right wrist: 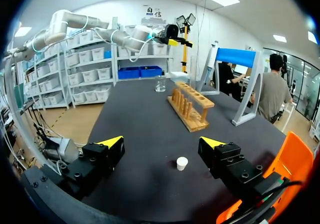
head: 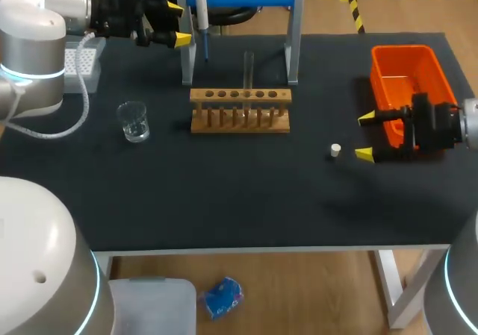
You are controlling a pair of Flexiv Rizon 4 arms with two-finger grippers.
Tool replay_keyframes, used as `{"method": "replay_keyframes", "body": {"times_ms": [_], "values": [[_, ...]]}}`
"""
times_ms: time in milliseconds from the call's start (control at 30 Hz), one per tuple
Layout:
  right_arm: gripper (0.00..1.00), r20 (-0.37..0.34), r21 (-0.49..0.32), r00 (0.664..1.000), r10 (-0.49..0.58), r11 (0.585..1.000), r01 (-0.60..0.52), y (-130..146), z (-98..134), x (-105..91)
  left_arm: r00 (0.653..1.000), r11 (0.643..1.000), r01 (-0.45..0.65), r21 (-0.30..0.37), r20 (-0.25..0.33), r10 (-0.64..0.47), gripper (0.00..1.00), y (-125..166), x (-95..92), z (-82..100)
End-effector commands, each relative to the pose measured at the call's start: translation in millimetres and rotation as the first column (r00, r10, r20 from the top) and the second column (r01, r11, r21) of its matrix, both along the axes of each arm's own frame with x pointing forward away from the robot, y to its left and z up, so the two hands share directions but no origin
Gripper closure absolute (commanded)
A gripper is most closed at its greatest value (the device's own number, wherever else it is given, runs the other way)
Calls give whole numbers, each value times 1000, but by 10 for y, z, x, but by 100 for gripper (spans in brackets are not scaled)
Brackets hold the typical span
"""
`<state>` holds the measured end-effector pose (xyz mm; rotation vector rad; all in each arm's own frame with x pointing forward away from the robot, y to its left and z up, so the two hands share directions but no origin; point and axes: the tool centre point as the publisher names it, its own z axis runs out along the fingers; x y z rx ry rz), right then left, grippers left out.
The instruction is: Invert the test tube, pick up the pipette, mount the tip to pipette, aspirate from beaker and dispense into the tube, eject the tip, return the pipette, and cap with the stopper.
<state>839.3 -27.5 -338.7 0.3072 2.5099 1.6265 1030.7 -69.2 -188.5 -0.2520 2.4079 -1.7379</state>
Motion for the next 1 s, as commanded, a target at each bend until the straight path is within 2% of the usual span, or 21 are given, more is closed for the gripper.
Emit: {"method": "replay_keyframes", "body": {"times_ms": [33,533,1000], "values": [[0,6,1,1000,-9,1000,9,-12,10,-100,1000,1000,-12,-6,2,12,0,-42,-93,-34],[0,21,20,1000,17,1000,-18,-16,-32,-187,989,988,-143,-61,-37,141,0,-318,-521,-158],[0,17,43,1000,7,999,-8,-52,-101,-239,976,972,-215,-93,-44,211,0,-461,-694,-201]]}}
